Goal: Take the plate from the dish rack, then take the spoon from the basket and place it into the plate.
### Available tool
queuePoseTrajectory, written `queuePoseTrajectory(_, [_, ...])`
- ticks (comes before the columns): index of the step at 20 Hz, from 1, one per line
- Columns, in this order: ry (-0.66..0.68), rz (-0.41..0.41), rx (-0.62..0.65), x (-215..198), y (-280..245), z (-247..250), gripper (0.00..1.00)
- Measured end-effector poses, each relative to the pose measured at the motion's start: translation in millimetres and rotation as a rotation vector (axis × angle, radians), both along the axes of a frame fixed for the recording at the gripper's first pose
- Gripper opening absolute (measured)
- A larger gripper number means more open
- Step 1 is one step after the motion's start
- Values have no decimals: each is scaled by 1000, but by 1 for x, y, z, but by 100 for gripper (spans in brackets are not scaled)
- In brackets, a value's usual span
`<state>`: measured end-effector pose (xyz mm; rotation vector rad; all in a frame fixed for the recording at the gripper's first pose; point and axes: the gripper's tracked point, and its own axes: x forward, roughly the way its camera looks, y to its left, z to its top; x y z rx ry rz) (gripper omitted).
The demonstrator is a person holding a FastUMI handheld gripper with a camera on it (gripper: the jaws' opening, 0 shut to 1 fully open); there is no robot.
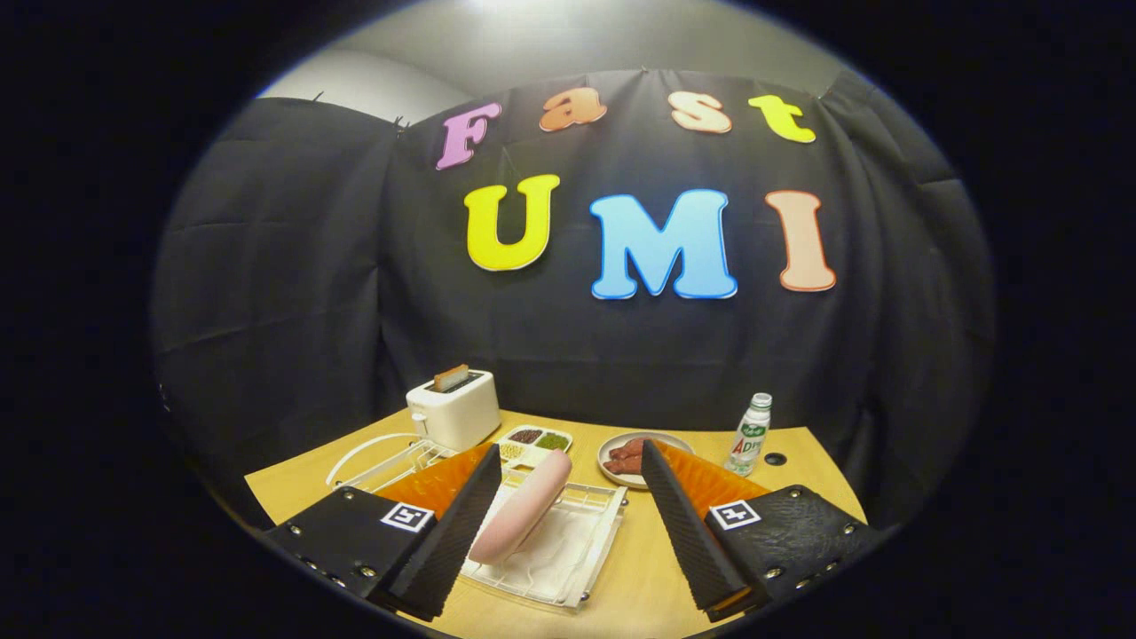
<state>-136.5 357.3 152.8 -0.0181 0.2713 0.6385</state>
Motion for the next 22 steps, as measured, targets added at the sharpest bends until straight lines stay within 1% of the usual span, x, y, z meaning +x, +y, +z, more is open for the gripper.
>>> queuePoseTrajectory(4, [157,2,-20,19,29,-31,98])
queuePoseTrajectory(6, [233,17,-36,25,41,-47,98])
queuePoseTrajectory(11, [425,12,-78,39,54,-89,98])
queuePoseTrajectory(15, [598,34,-102,35,67,-117,98])
queuePoseTrajectory(16, [648,44,-99,32,70,-120,92])
queuePoseTrajectory(17, [689,51,-100,31,74,-126,92])
queuePoseTrajectory(22, [825,69,-164,29,90,-152,92])
